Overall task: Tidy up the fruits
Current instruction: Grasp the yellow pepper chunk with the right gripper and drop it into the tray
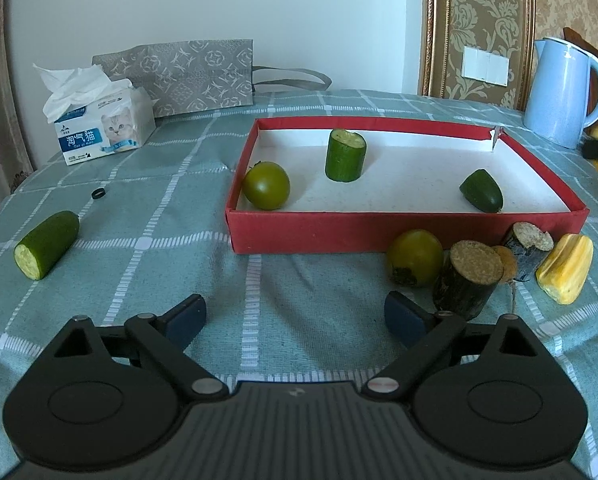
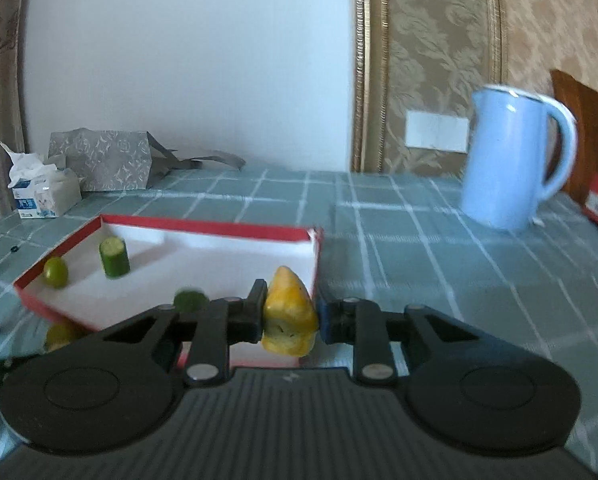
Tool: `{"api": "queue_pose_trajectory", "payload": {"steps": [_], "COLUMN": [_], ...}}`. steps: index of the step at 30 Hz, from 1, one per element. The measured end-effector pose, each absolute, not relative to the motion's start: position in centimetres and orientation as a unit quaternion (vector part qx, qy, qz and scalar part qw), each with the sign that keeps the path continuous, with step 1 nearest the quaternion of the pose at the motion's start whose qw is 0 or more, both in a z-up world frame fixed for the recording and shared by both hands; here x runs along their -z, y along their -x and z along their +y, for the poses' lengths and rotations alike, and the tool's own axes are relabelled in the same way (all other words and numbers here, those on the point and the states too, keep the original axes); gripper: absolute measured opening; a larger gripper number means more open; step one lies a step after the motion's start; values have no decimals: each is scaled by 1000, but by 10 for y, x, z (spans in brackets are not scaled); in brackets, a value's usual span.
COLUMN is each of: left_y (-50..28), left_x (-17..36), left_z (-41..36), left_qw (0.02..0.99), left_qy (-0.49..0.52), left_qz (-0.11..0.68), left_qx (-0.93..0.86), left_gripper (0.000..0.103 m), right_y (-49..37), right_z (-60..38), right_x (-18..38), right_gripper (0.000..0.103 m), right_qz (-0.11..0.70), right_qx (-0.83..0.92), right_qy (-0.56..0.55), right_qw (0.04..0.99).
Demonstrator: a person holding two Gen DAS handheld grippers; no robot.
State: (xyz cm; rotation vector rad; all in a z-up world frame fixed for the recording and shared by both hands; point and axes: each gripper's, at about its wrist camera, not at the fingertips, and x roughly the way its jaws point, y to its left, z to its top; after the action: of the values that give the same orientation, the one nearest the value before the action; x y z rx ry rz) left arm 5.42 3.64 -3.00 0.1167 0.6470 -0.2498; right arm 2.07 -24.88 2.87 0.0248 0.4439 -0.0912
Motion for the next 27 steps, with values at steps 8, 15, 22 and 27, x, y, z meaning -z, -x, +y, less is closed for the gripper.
{"api": "queue_pose_trajectory", "payload": {"steps": [8, 15, 22, 27], "left_y": [-56, -57, -57, -56], "left_x": [31, 32, 32, 32], "left_z": [36, 35, 35, 35], "left_qw": [939, 938, 938, 939], "left_qy": [-55, -56, -56, -60], "left_qz": [319, 320, 320, 317], "left_qx": [120, 121, 121, 121], "left_gripper": [100, 102, 103, 103], "right_y": [-103, -111, -84, -48], "right_z": [-232, -229, -227, -241], "right_x": [-3, 15, -2, -11], "right_gripper": [24, 59, 83, 99], "right_qz": [293, 318, 269, 243], "right_qx": [41, 42, 37, 55], "right_qy": [10, 10, 20, -16], "right_qw": [955, 947, 962, 968]}}
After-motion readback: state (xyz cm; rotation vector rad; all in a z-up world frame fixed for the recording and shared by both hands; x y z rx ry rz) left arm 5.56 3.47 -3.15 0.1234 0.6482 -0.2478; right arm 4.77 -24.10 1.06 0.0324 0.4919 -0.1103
